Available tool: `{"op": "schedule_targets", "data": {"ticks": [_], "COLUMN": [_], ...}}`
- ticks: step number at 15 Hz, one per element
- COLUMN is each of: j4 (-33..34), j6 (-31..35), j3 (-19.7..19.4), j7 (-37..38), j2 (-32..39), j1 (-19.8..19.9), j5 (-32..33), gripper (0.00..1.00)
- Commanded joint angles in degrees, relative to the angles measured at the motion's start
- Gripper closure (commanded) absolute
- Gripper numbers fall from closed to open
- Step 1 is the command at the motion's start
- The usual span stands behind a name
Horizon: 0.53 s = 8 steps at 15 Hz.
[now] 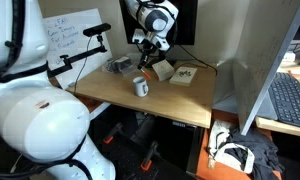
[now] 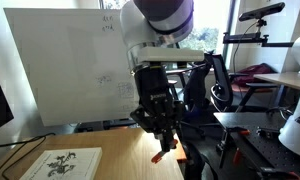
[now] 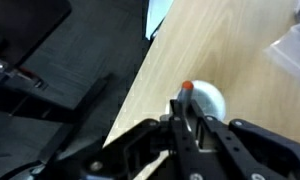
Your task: Remove the orange pen from the white mug and put it on the table
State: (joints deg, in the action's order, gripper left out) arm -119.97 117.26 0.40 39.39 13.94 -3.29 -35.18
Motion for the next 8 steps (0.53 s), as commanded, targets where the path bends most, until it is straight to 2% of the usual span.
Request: {"op": "schedule_targets", "data": {"ticks": [1,5,8], "j4": [0.9,4.1,7.3], "j6": [7.1,14.7,17.3], "j3": [-2.1,-5.0,-7.6], "j7": [9.2,21.2,32.4], "j2": [3.2,10.6,16.5], "j1": [-1.3,-2.9,-5.6], "j5": [6.2,14.6,20.8], "gripper": [0.97,0.97,0.97]}}
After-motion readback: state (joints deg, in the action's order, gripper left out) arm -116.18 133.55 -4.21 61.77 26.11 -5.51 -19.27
